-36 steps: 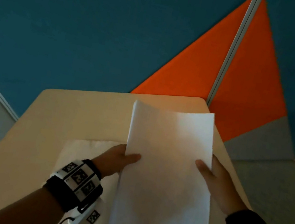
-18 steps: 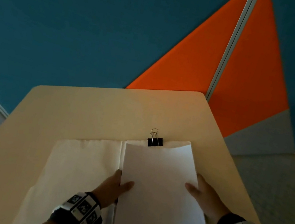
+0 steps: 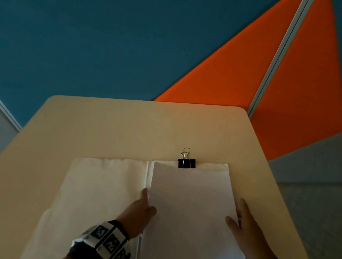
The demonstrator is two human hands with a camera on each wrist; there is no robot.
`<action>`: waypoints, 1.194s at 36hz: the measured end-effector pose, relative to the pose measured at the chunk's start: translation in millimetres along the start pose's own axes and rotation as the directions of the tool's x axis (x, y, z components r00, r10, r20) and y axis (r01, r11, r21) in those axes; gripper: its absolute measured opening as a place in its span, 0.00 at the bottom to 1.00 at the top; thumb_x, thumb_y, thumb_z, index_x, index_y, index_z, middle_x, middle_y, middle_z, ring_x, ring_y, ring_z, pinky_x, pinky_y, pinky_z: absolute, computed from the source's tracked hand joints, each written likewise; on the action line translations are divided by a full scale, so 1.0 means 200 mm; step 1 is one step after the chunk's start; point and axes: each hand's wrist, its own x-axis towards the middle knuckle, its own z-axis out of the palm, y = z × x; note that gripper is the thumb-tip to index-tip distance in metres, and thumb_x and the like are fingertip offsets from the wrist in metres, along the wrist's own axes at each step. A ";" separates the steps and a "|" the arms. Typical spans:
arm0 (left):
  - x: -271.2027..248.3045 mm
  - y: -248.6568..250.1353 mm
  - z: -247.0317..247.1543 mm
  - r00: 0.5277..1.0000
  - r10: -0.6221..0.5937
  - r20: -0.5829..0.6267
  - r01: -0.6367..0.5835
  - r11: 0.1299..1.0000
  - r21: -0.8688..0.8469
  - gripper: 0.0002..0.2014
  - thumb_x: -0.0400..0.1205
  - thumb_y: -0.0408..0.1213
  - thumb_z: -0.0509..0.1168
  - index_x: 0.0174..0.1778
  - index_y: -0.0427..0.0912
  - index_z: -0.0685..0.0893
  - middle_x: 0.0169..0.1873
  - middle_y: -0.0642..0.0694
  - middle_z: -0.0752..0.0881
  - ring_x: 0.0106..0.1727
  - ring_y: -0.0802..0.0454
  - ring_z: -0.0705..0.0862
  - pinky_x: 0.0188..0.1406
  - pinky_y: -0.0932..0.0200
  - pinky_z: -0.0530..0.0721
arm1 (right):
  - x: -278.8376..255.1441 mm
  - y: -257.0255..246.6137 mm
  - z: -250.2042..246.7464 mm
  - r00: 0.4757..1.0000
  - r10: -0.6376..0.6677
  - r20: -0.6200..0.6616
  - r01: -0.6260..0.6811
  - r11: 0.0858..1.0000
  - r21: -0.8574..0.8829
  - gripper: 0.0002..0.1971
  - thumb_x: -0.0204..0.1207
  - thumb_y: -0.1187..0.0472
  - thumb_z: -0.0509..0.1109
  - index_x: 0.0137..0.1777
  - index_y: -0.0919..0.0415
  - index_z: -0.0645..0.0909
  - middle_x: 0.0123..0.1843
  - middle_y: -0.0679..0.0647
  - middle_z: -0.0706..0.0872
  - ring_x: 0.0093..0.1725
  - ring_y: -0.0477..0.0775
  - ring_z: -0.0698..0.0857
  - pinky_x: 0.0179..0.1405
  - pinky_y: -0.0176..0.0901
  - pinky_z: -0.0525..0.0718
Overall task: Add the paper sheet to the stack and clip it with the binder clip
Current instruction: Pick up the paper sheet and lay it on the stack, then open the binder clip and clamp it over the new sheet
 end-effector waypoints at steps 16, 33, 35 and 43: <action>0.09 -0.08 -0.06 1.000 -0.018 -0.025 0.019 0.999 0.042 0.12 0.78 0.33 0.67 0.46 0.40 0.68 0.27 0.52 0.78 0.23 0.56 0.78 0.41 0.55 0.82 | -0.01 -0.03 -0.09 0.990 -0.142 0.008 0.141 0.989 0.042 0.25 0.72 0.79 0.63 0.70 0.66 0.70 0.61 0.66 0.82 0.62 0.63 0.80 0.59 0.44 0.73; 0.14 0.10 -0.25 0.994 -0.025 0.110 -0.035 0.858 0.512 0.15 0.80 0.42 0.64 0.32 0.35 0.82 0.37 0.37 0.92 0.11 0.71 0.77 0.27 0.76 0.76 | 0.07 -0.02 -0.06 0.999 -0.037 -0.035 0.037 0.999 0.006 0.14 0.74 0.71 0.66 0.59 0.68 0.78 0.57 0.66 0.86 0.57 0.63 0.83 0.53 0.43 0.75; 0.18 0.17 -0.34 0.998 0.070 -0.007 -0.057 0.862 0.504 0.11 0.78 0.43 0.65 0.37 0.39 0.83 0.28 0.45 0.87 0.15 0.67 0.78 0.28 0.73 0.77 | 0.08 -0.02 -0.06 0.999 -0.036 -0.035 0.036 0.999 0.000 0.13 0.74 0.70 0.67 0.58 0.68 0.79 0.56 0.65 0.86 0.56 0.62 0.82 0.51 0.41 0.73; 0.39 0.48 -0.40 0.975 0.214 -0.062 -0.169 0.890 0.424 0.19 0.80 0.42 0.63 0.64 0.37 0.75 0.58 0.40 0.87 0.60 0.44 0.83 0.60 0.56 0.76 | 0.11 -0.02 -0.05 0.997 -0.077 -0.030 0.077 0.997 -0.012 0.07 0.73 0.63 0.70 0.44 0.54 0.74 0.35 0.43 0.78 0.39 0.48 0.79 0.36 0.34 0.72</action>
